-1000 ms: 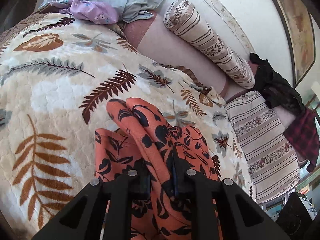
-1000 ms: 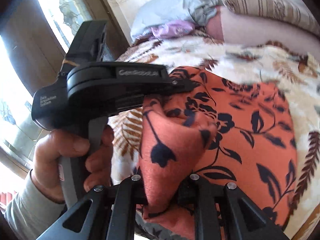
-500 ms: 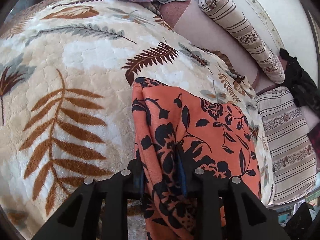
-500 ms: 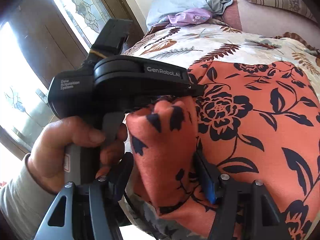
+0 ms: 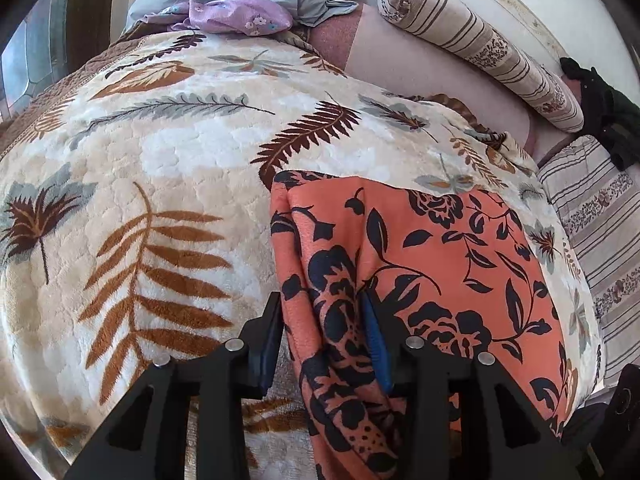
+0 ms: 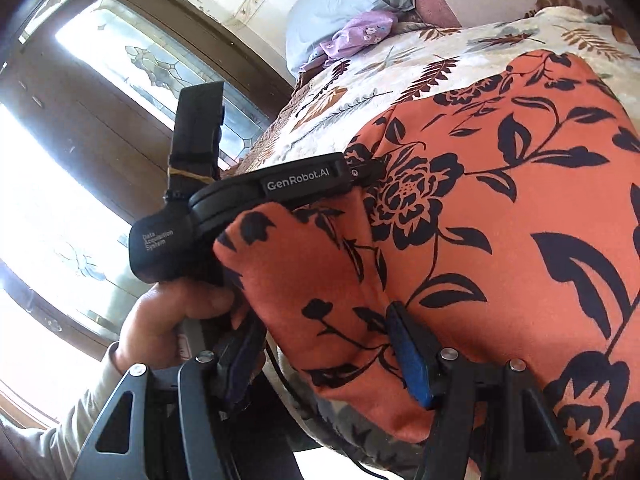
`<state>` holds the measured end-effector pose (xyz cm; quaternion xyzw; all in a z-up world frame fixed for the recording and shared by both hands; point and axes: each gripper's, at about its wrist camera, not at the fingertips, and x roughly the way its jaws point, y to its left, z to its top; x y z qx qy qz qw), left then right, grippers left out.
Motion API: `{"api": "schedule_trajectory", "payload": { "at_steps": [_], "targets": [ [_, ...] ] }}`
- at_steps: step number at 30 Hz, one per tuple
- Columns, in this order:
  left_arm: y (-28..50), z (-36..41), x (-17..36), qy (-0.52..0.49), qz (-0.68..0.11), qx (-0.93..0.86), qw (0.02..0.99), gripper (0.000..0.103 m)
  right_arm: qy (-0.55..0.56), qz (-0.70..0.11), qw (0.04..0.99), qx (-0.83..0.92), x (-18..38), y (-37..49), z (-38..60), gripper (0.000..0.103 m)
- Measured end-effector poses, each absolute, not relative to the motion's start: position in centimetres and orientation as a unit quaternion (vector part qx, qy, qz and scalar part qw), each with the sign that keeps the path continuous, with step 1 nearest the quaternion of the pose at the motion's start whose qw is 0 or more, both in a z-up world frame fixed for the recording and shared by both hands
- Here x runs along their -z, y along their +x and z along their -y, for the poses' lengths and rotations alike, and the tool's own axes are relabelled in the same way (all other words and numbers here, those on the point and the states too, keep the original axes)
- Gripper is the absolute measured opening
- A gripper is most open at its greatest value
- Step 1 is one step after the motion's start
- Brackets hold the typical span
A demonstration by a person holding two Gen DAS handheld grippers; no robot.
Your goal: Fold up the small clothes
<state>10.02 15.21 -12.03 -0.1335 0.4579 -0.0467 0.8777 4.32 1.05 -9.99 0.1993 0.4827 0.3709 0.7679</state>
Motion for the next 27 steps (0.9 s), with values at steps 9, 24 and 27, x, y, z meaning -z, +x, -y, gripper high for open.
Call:
{"api": "schedule_trajectory", "payload": {
  "at_steps": [9,24,27],
  "targets": [
    [9.9,-15.0,11.9,-0.121,-0.452,0.046,0.883,0.042,0.215,-0.480,0.761,-0.381,10.4,4.5,-0.5,0.066],
    [9.8,-14.8,11.9,-0.110,-0.447,0.042,0.887,0.042,0.222,-0.477,0.755,-0.392,10.6,4.3,-0.1,0.066],
    [9.8,-14.8,11.9,-0.108,-0.447,0.042,0.887,0.042,0.226,-0.477,0.753,-0.395,10.7,4.3,0.2,0.066]
  ]
}}
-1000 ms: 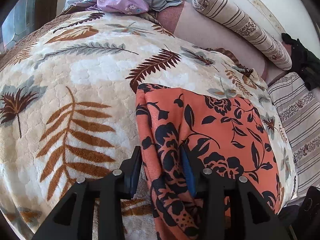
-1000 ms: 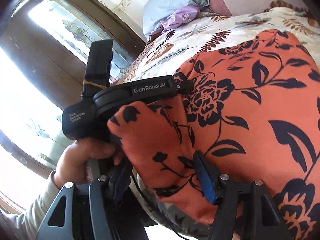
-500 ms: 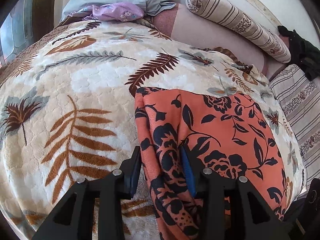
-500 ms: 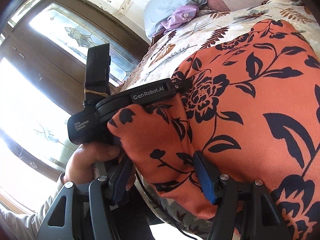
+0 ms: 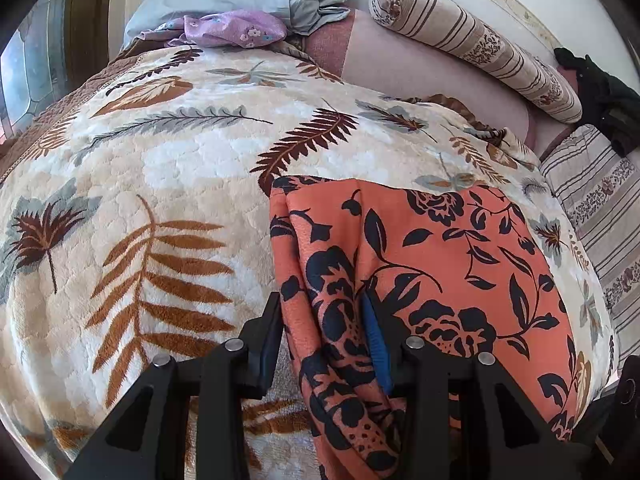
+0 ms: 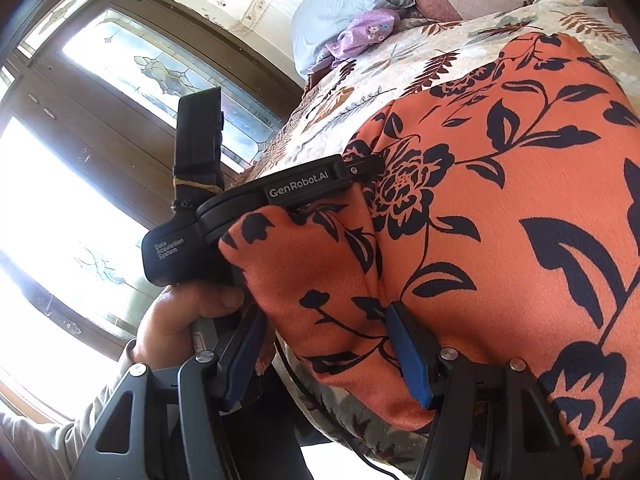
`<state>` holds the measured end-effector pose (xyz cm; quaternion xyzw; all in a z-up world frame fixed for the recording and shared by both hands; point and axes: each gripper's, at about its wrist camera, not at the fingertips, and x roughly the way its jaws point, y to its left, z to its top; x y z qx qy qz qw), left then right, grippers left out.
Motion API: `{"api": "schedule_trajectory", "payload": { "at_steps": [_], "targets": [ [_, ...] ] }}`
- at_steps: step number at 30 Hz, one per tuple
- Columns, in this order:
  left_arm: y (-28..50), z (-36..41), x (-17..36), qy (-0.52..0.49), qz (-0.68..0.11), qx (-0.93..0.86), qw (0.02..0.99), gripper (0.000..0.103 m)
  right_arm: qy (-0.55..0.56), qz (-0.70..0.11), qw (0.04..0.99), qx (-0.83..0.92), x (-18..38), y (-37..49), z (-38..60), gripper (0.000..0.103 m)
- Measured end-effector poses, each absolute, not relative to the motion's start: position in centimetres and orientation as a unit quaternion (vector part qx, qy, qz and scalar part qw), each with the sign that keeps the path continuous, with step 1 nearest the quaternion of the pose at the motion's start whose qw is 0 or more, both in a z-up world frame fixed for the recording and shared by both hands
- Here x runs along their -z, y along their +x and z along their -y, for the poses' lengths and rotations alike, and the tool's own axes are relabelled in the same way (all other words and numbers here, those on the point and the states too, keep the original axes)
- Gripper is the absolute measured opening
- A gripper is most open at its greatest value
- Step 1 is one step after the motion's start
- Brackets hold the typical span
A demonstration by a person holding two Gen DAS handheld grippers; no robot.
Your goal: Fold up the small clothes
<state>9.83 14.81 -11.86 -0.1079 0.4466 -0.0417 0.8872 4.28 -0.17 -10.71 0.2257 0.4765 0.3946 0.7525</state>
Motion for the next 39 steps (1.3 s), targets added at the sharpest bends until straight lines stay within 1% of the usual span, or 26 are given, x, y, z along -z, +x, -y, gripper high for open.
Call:
{"api": "schedule_trajectory", "payload": {
  "at_steps": [9,13,32,39],
  "targets": [
    [9.8,-14.7,11.9,-0.103,-0.445,0.040,0.889,0.042,0.226,-0.469,0.753,-0.402,10.7,3.9,0.4,0.066],
    [9.9,-14.8,12.0,-0.104,-0.445,0.031,0.889,0.050,0.232,-0.469,0.750,-0.404,10.7,3.9,0.7,0.066],
    [10.2,-14.3,12.1,-0.093,-0.439,0.023,0.893,0.051,0.239,-0.451,0.750,-0.421,10.6,3.4,1.1,0.066],
    [10.3,-14.1,12.2,-0.089,-0.437,0.017,0.895,0.055,0.244,-0.447,0.747,-0.427,10.7,3.4,1.2,0.066]
  ]
}}
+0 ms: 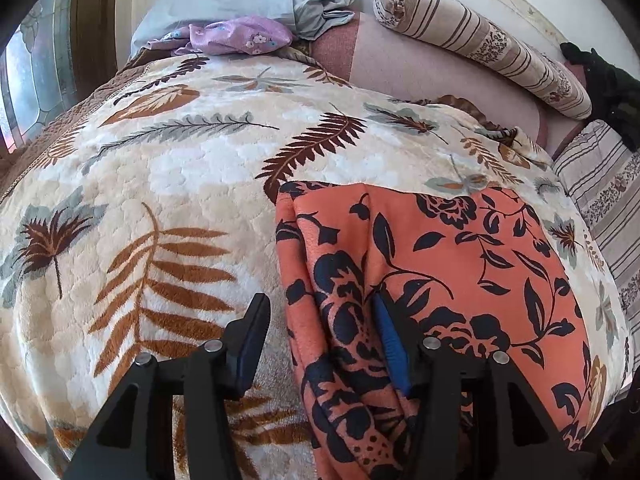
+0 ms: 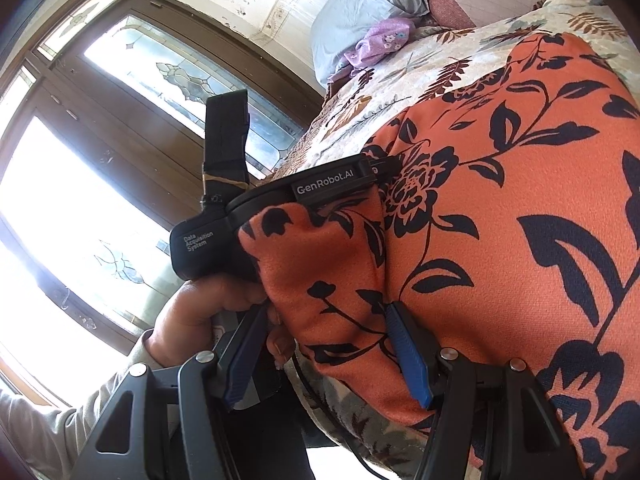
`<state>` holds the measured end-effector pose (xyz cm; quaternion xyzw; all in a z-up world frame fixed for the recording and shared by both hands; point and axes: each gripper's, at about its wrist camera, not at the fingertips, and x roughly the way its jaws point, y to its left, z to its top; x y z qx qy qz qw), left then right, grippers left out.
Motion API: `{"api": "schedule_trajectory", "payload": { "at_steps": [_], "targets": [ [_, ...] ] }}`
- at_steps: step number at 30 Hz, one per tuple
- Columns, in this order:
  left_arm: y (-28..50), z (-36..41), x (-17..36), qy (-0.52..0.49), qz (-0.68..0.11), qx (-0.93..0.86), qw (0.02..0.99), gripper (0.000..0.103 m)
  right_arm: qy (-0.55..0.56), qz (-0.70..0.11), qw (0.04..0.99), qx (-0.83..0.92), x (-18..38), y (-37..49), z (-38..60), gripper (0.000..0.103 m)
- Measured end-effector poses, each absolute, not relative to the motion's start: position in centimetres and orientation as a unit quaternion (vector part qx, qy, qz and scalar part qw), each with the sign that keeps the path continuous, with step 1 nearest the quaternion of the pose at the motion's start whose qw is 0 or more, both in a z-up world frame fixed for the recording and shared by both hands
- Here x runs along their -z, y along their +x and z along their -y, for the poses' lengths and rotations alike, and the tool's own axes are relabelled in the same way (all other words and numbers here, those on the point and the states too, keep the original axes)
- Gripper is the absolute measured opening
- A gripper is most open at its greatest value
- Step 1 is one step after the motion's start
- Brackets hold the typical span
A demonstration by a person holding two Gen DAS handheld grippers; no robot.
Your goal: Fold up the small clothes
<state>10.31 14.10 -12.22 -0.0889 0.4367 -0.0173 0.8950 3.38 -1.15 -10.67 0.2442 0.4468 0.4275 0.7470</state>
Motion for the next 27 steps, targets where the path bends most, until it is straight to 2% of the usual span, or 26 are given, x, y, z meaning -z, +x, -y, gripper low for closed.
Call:
{"api": "schedule_trajectory", "payload": {
  "at_steps": [12,27],
  "targets": [
    [10.3,-14.1,12.3,-0.087,-0.436,0.018,0.896,0.055,0.261,-0.464,0.737,-0.416,10.3,3.6,1.6,0.066],
    [10.1,-14.2,12.3,-0.093,-0.433,0.017,0.897,0.055,0.306,-0.499,0.722,-0.367,10.4,1.0,6.6,0.066]
  ]
}}
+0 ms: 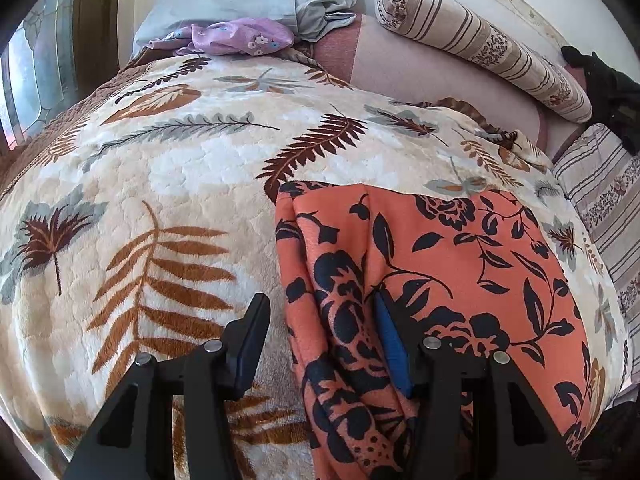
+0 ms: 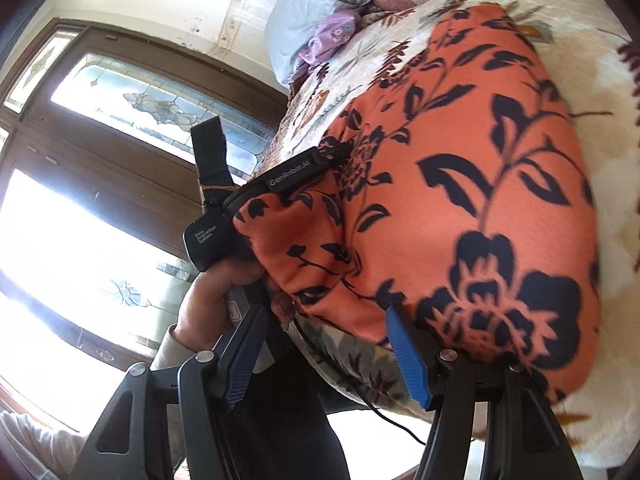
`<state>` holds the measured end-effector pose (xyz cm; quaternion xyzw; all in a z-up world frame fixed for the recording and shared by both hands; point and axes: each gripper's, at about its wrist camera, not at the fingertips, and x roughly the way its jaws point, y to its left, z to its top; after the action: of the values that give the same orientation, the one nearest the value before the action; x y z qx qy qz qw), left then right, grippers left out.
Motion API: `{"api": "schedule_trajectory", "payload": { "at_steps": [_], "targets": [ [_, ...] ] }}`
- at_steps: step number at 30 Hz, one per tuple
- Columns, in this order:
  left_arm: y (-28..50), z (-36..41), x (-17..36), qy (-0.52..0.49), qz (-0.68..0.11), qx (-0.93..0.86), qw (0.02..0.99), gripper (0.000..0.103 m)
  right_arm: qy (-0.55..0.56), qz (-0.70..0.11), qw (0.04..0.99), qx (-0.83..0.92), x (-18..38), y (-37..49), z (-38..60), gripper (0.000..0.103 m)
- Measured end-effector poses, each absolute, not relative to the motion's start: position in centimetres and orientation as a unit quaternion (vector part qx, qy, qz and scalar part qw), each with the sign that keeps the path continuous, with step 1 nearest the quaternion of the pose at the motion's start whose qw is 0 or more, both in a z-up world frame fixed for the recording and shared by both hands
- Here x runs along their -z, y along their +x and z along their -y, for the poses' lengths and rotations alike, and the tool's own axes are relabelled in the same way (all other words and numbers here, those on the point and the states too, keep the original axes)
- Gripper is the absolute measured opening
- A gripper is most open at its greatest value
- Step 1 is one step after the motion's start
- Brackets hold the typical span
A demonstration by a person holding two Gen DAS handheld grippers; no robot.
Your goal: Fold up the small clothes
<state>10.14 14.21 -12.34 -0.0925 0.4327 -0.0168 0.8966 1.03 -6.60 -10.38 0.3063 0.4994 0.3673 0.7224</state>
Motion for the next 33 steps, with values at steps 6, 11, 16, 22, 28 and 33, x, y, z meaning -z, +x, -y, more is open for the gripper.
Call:
{"api": "schedule_trajectory", "payload": {
  "at_steps": [6,11,16,22,28,33],
  "targets": [
    [10.1,-14.1,12.3,-0.093,-0.431,0.014,0.898,0.055,0.348,-0.492,0.721,-0.343,10.7,0.8,10.2,0.066],
    [10.0,-14.1,12.3,-0.090,-0.429,0.011,0.899,0.056,0.385,-0.484,0.703,-0.352,10.8,1.4,11.4,0.066],
    [10.0,-14.0,12.3,-0.088,-0.425,0.011,0.901,0.056,0.388,-0.478,0.696,-0.371,10.3,1.6,11.4,0.068],
    [9.4,-14.1,9.0,-0.091,-0.408,0.010,0.908,0.054,0.364,-0.430,0.750,-0.345,8.0,1.1,13.5,0.074],
    [5.0,-11.4,6.5,-0.075,-0.372,0.060,0.923,0.055,0.344,-0.402,0.823,-0.207,8.8,0.4,17.9,0.080],
    [3.5,-10.4,11.1,-0.019,-0.449,0.020,0.893,0.053,0.371,-0.401,0.822,-0.162,9.5,0.6,20.7,0.080]
  ]
}}
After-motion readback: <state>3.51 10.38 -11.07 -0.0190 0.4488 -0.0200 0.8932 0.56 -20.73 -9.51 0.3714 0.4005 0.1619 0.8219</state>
